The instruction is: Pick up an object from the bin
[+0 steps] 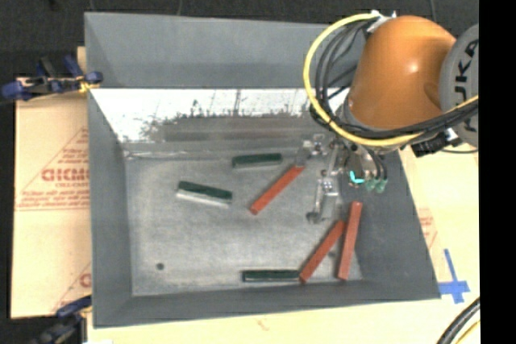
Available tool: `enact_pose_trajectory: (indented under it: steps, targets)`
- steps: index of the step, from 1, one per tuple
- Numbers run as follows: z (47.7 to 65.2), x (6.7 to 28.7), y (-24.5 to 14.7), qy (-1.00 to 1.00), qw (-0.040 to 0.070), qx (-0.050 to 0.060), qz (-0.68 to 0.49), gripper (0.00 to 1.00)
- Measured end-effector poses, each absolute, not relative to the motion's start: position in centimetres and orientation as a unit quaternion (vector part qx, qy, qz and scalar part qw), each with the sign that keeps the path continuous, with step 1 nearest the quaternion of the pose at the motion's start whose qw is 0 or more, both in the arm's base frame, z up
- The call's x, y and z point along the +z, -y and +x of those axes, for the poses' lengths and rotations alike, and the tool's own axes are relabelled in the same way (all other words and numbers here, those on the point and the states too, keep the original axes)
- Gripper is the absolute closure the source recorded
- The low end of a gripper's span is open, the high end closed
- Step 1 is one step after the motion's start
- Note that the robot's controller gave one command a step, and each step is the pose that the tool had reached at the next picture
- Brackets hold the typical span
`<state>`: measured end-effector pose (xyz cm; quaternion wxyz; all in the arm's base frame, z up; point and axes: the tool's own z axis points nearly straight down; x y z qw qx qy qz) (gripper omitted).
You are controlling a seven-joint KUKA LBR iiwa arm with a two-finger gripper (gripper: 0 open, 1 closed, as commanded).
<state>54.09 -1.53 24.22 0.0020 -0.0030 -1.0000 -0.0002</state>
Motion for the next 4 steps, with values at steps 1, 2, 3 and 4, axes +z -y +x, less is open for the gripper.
enact_pose_trajectory:
  steps: [1, 2, 3, 4]
  targets:
    - [59.2, 10.7, 4.1, 0.998, 0.001, 0.001, 0.066, 0.0]
    - [62.8, 7.1, 3.9, 0.995, -0.004, 0.001, 0.102, 0.0]
    - [62.8, 7.3, 3.9, 0.995, -0.005, 0.001, 0.101, 1.0]
    - [64.0, 24.2, 5.2, 0.996, -0.007, 0.002, 0.092, 1.0]
